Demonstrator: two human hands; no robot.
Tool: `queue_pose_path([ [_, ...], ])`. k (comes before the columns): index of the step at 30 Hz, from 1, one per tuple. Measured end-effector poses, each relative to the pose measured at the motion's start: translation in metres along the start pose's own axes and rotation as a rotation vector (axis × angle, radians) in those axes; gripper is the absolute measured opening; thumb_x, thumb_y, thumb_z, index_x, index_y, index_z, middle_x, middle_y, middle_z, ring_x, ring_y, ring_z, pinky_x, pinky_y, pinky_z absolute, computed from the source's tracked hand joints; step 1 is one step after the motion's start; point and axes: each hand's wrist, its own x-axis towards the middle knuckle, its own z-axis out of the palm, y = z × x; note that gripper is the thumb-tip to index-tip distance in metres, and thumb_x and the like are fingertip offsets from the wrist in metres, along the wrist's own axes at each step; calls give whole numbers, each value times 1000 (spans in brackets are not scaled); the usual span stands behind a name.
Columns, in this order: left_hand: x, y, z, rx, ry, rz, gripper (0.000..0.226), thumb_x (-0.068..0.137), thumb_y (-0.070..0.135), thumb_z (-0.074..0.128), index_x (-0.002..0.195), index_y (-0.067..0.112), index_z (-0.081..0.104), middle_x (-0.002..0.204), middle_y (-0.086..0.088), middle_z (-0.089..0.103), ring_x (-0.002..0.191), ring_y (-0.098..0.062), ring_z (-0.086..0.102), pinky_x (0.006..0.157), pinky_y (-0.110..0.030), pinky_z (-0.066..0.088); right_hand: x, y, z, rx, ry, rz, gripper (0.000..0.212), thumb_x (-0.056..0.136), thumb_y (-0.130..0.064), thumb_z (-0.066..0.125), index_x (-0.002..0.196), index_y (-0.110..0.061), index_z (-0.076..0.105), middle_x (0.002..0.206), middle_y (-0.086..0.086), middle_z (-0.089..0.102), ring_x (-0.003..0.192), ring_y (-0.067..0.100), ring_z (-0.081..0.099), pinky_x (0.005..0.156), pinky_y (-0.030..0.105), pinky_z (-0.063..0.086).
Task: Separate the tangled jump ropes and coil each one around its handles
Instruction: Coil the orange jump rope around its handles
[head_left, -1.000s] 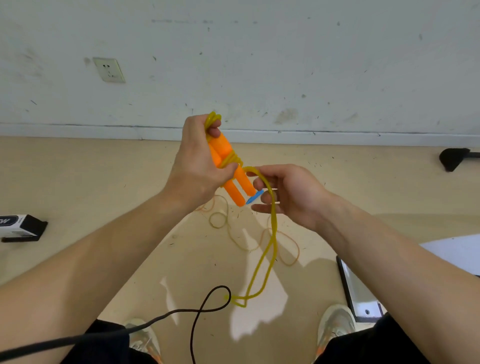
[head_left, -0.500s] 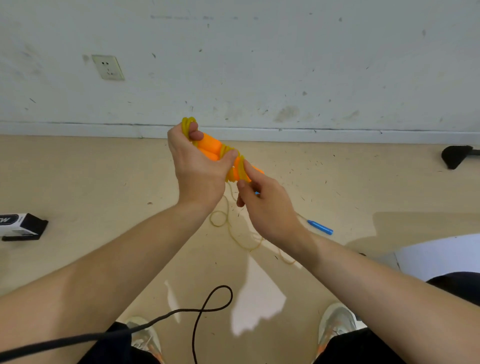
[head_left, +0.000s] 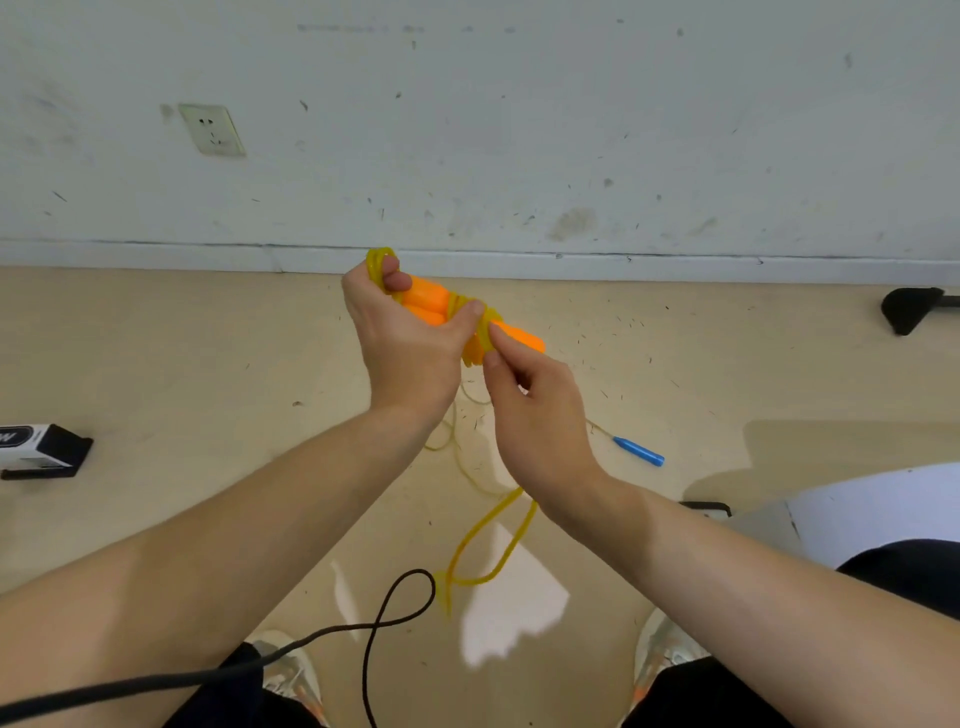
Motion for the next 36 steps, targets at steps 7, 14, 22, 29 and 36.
queue_pose_path([
  [7,11,-3,-3,-41,-4,-217,82,63,26,92,124,17,38,122,-3,47,112,-13,53,89,-20,46,4,4,-3,-395,-114,-180,25,103,-18,42,117,-17,64,66,-2,54,58,14,47,57,39,40],
  [14,30,5,-11,-164,32,-359,71,65,18,91,114,21,39,107,5,49,103,-19,61,87,-46,58,-5,9,1,-347,-71,-313,40,103,-16,42,142,-15,51,91,3,62,80,22,57,70,39,46],
  [22,35,9,-20,-378,26,-531,59,69,11,88,103,18,40,102,-1,50,81,-19,64,63,-33,59,-7,16,0,-466,36,-459,36,101,-36,47,130,-22,63,78,-8,62,66,18,58,56,39,49],
  [29,36,12,-28,-430,-281,-601,42,79,9,80,77,21,40,82,-8,64,73,-21,67,68,-38,61,12,11,-16,-97,-360,-29,26,102,-31,54,89,-19,73,64,-9,50,63,10,44,63,31,39],
  [36,35,19,-41,-380,-736,-398,42,74,4,79,91,21,44,78,0,54,62,-18,61,55,-30,50,49,16,-48,-626,-500,4,47,75,-54,69,78,-7,65,64,12,58,56,10,42,56,30,38],
])
